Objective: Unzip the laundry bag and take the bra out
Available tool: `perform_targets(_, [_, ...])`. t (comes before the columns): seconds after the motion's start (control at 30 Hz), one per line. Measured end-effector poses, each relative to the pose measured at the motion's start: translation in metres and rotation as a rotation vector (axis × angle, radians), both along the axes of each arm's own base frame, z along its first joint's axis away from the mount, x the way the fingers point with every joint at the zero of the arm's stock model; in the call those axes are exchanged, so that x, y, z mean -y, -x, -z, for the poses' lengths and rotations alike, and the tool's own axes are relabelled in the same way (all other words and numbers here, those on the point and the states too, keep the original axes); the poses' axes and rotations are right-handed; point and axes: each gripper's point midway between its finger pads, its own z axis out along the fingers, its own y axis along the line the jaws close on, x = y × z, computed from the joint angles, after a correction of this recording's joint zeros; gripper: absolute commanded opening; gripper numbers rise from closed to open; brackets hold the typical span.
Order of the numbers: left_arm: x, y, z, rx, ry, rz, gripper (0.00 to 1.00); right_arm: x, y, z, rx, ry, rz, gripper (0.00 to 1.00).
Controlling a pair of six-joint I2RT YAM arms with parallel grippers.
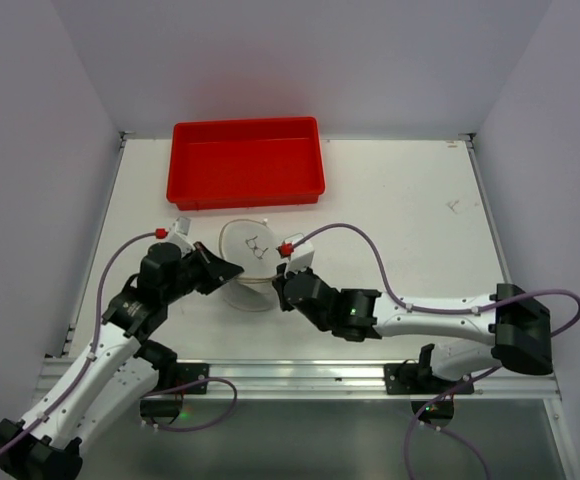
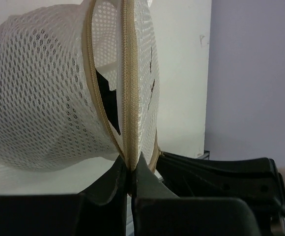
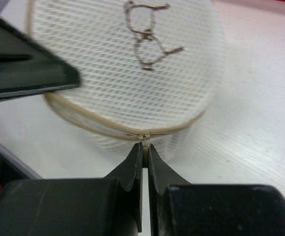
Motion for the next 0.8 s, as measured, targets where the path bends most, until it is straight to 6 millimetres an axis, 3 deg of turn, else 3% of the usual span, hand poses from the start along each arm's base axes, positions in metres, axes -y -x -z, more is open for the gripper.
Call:
perform_targets(0.2, [0.005,-0.003,-0.002,0.054,-0.034,0.063,0.00,0.042,-0.017,0.008,0.004,0.062,0.071,0.00])
perform_targets(0.33, [0.018,-0.004,-0.005,0.086,-0.003,0.141,0.00,0.060,-0.025,0.000,0.013,0.058,0.097,0.00])
perform_targets(0.47, [0.029,-0.004,-0.014,0.169,0.015,0.228,0.00,0.071,-0.030,-0.005,0.021,0.071,0.112,0.00])
perform_targets(0.57, [0.031,-0.005,-0.009,0.180,-0.011,0.265,0.00,0.073,-0.027,0.000,0.011,0.094,0.102,0.00])
perform_targets(0.67, [0.034,-0.008,0.000,0.167,-0.028,0.290,0.10,0.074,-0.025,0.002,0.002,0.109,0.083,0.00])
perform_targets(0.8, [0.040,-0.013,0.008,0.164,-0.034,0.327,0.32,0.071,-0.021,0.002,-0.005,0.107,0.053,0.00])
